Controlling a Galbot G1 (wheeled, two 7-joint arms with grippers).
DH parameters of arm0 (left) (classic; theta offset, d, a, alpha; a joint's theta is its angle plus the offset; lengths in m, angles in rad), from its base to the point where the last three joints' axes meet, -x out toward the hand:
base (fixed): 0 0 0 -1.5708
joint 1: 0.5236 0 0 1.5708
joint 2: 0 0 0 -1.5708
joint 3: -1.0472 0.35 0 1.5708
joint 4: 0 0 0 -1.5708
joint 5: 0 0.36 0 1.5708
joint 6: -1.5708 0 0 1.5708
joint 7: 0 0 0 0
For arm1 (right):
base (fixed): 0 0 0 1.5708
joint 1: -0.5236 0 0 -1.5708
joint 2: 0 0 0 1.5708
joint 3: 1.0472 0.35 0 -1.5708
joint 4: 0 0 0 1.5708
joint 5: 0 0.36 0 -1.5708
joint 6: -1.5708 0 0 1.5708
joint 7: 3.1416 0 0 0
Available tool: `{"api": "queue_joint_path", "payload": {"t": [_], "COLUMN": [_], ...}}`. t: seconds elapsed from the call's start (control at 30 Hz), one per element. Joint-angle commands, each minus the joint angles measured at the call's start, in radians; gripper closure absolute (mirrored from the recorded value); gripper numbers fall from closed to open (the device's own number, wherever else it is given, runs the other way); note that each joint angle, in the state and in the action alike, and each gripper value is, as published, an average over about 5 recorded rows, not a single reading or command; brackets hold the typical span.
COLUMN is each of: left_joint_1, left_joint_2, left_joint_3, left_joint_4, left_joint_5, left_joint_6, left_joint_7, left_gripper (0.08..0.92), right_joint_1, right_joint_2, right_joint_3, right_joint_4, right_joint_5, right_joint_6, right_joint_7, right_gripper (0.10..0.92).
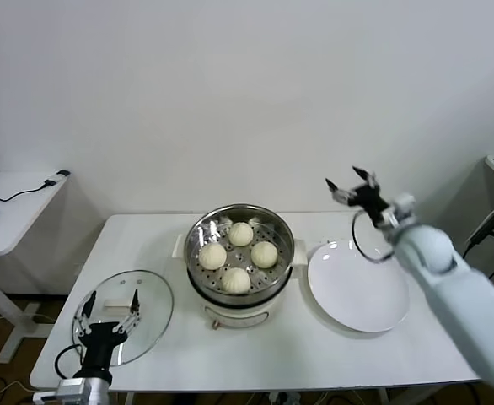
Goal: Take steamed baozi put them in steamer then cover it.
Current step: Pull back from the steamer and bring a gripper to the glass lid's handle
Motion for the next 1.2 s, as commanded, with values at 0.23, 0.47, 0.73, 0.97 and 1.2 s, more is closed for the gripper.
{"api": "queue_joint_path", "payload": {"t": [0.23, 0.47, 0.73, 0.97, 1.2], "left_joint_1": [-0.012, -0.027, -0.091, -0.148, -0.210], "left_joint_2": [0.070, 0.139, 0.132, 0.134, 0.126], "left_joint_3": [-0.010, -0.040, -0.031, -0.028, -0.017], "left_joint_4": [0.108, 0.275, 0.463, 0.558, 0.602], "left_joint_5": [0.548, 1.115, 1.388, 1.403, 1.440], "left_joint_6": [-0.182, -0.155, -0.095, -0.056, -0.039], "left_joint_7": [-0.323, -0.382, -0.433, -0.451, -0.452], "left_gripper": [0.177, 0.177, 0.177, 0.177, 0.177], "right_joint_1": [-0.721, -0.776, -0.791, -0.791, -0.793], "right_joint_2": [0.367, 0.392, 0.385, 0.381, 0.382], "right_joint_3": [0.395, 0.365, 0.340, 0.350, 0.353], "right_joint_4": [0.144, 0.146, 0.162, 0.170, 0.183], "right_joint_5": [-0.202, -0.254, -0.263, -0.264, -0.263], "right_joint_6": [0.218, 0.218, 0.211, 0.211, 0.210], "right_joint_7": [-0.001, 0.065, 0.110, 0.122, 0.135], "right_gripper": [0.203, 0.203, 0.203, 0.203, 0.203]}}
